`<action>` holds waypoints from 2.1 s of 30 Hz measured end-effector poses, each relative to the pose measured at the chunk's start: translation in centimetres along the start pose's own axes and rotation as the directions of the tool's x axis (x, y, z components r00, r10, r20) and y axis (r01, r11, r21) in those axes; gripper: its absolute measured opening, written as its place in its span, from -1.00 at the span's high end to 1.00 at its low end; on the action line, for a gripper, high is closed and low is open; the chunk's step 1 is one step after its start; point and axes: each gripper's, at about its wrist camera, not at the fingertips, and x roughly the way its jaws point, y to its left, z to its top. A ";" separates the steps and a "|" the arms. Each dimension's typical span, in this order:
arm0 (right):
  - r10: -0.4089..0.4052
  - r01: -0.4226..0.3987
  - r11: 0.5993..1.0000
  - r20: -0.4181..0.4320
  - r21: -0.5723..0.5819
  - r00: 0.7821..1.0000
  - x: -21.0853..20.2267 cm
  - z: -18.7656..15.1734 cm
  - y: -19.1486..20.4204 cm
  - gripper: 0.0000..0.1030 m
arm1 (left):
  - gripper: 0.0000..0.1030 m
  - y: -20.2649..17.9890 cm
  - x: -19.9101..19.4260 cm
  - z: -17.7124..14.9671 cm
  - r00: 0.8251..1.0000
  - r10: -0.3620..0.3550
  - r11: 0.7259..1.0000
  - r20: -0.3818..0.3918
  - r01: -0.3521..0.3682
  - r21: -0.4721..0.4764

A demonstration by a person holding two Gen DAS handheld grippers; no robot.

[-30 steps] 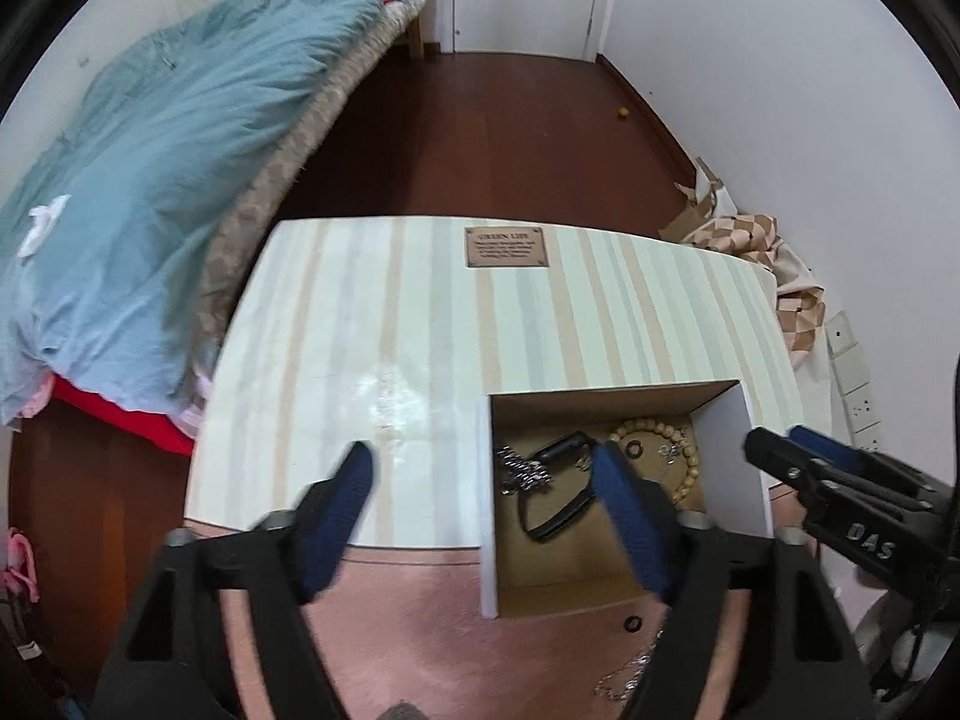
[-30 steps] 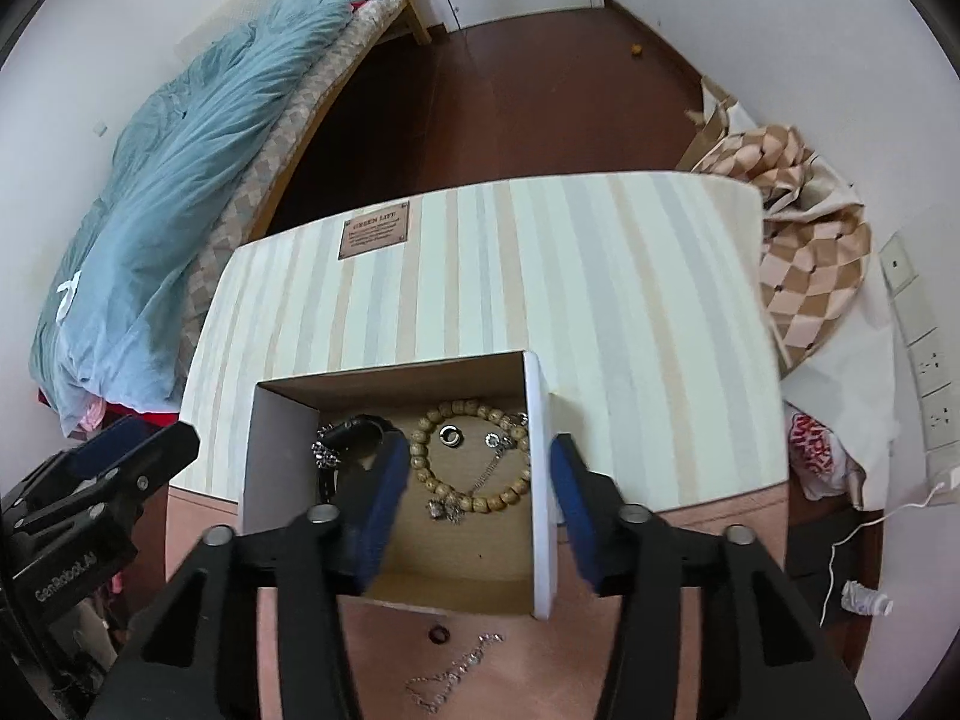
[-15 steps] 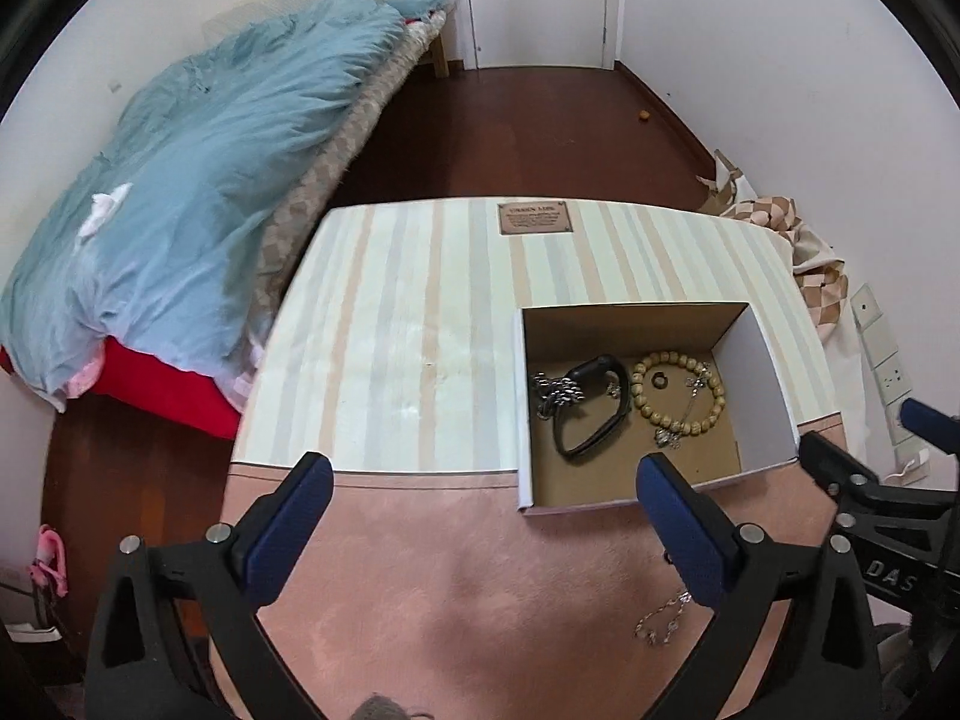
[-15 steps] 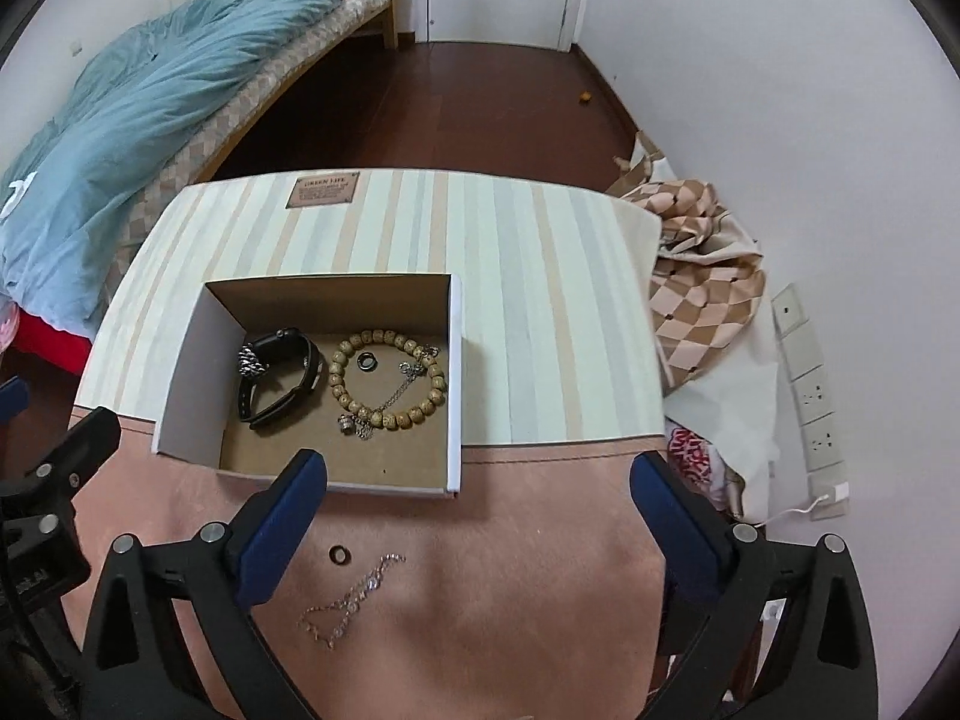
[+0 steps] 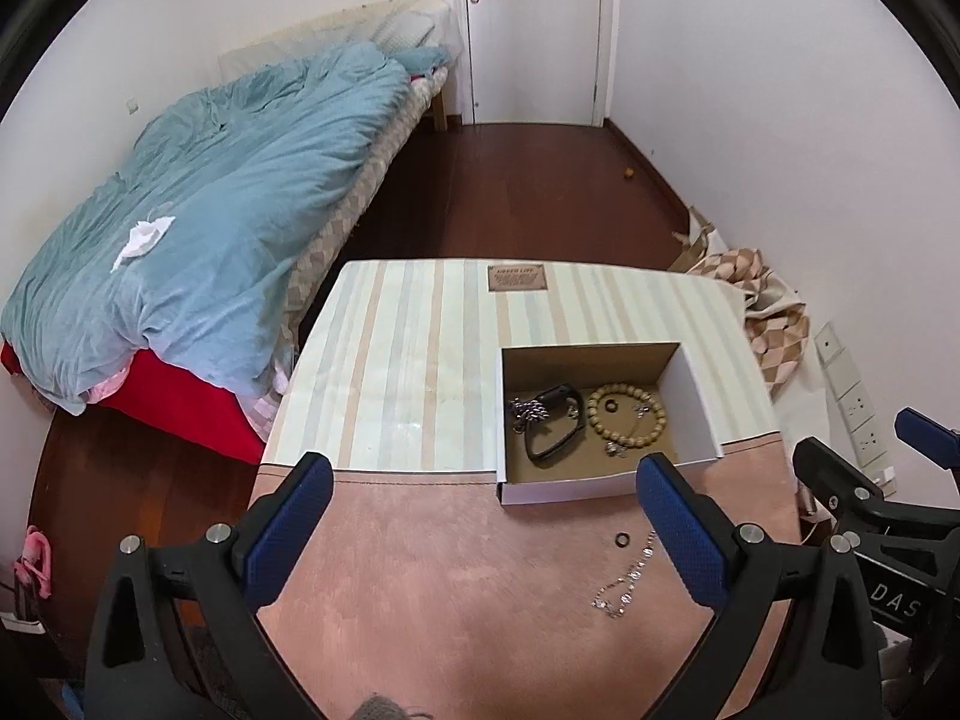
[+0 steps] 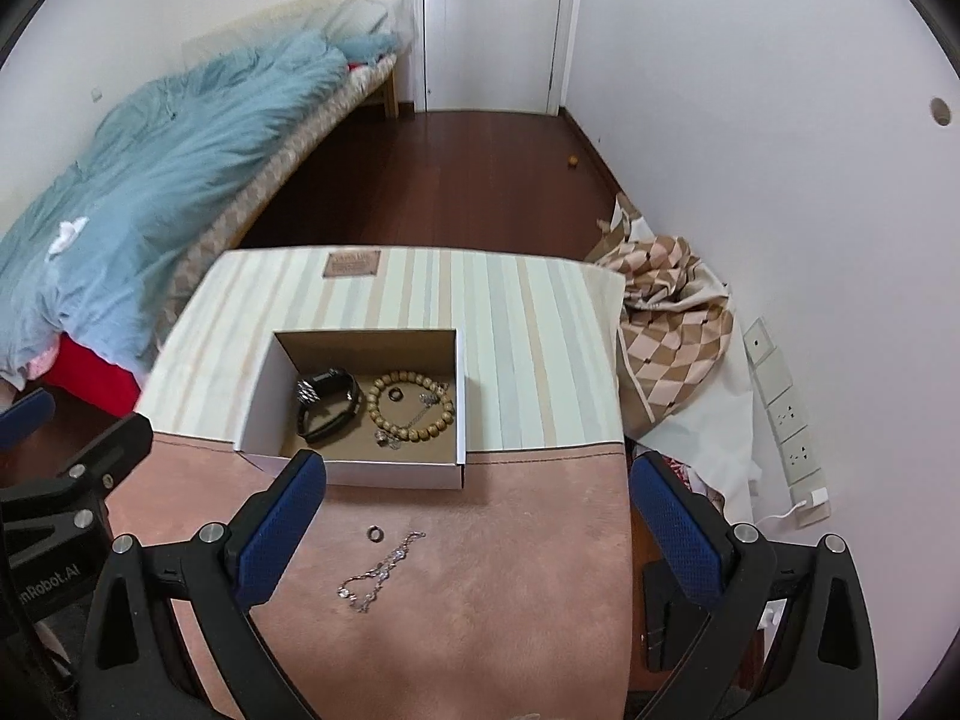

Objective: Organize jewelry
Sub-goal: 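Withdraw both open tools from the box toward the remaining ring and chain, then grasp the silver chain with the right tool while the left tool grasps the black ring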

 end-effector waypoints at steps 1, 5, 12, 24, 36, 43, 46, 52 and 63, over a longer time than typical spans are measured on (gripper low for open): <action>0.001 -0.001 1.000 0.009 0.003 1.000 -0.6 -0.1 0.0 -0.99 | -1.00 0.0 -0.5 0.0 1.000 -0.005 1.000 0.006 0.005 0.000; 0.021 -0.021 0.999 0.021 0.030 1.000 -1.8 -0.4 -0.5 -1.00 | -1.00 0.1 -1.5 -0.4 1.000 -0.010 1.000 0.015 0.010 0.001; 0.106 -0.099 0.991 -0.086 0.085 0.991 2.0 -4.3 -0.5 -1.00 | -1.00 0.6 1.7 -3.5 0.995 0.085 0.996 -0.061 -0.084 0.015; 0.211 -0.165 0.968 -0.256 0.191 0.943 12.8 -13.0 2.4 -0.10 | -1.00 4.2 11.2 -12.3 0.922 0.218 0.976 -0.319 -0.212 0.052; 0.048 -0.056 0.998 -0.241 -0.025 0.969 14.0 -13.5 6.3 0.94 | -1.00 5.4 11.9 -12.5 0.912 0.228 0.973 -0.342 -0.227 0.043; 0.070 -0.052 0.991 -0.152 0.121 0.986 11.0 -12.1 0.0 0.94 | -1.00 2.7 12.0 -11.3 0.932 0.169 0.986 -0.321 -0.160 0.056; 0.079 -0.059 0.985 -0.120 0.160 0.990 9.9 -11.0 -2.1 0.94 | -1.00 0.6 12.4 -10.3 0.944 0.121 0.992 -0.307 -0.109 0.056; 0.051 -0.028 0.983 -0.121 0.184 0.991 10.2 -10.2 -4.4 0.94 | -0.92 -4.1 14.4 -8.6 0.953 -0.018 0.998 -0.304 0.037 0.056; 0.026 0.013 0.964 -0.145 0.265 0.989 11.5 -11.5 -7.8 0.94 | -0.01 -9.8 16.5 -9.0 0.945 -0.082 0.980 -0.317 0.135 0.149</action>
